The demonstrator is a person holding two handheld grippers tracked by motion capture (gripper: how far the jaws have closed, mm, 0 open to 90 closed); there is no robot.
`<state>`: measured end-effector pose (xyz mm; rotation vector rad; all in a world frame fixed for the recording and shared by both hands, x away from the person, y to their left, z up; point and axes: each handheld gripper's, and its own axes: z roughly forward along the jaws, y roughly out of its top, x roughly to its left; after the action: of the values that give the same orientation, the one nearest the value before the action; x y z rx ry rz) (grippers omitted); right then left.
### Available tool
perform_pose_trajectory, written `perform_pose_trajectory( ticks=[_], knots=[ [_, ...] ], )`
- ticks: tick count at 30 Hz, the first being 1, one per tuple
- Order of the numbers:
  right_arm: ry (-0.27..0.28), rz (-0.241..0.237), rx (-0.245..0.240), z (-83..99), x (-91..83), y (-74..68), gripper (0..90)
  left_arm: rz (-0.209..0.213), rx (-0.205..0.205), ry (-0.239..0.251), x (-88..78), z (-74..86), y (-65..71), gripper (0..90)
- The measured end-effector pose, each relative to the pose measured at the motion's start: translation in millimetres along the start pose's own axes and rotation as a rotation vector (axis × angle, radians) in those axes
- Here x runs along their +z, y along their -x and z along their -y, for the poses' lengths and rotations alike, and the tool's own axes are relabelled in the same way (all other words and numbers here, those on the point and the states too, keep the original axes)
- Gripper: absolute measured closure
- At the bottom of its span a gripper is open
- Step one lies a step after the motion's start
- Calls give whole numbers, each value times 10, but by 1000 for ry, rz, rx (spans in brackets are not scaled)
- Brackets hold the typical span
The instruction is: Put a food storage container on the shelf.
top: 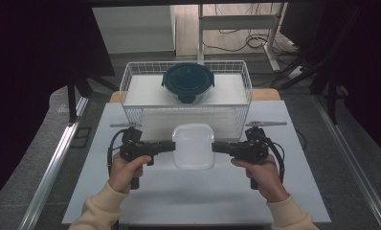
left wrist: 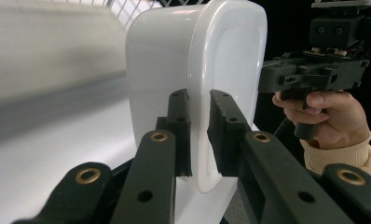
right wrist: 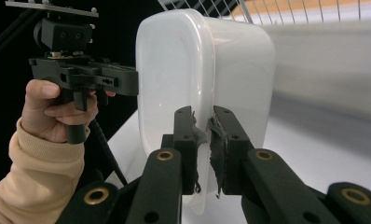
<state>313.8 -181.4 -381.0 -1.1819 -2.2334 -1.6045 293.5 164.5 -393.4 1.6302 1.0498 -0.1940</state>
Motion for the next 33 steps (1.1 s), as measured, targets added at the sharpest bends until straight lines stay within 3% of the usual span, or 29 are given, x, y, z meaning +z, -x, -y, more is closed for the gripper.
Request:
perform_pose_trajectory(
  ticks=[6,14,33],
  knots=[
    [24,2,-50,-260,-42,-158,802,-11,49,21,-153,-237,124,797],
    [44,13,-103,-552,-87,-360,801,-7,68,50,-287,-467,207,794],
    [53,35,-152,-830,-171,-509,800,-22,115,72,-384,-729,361,793]
  ],
)
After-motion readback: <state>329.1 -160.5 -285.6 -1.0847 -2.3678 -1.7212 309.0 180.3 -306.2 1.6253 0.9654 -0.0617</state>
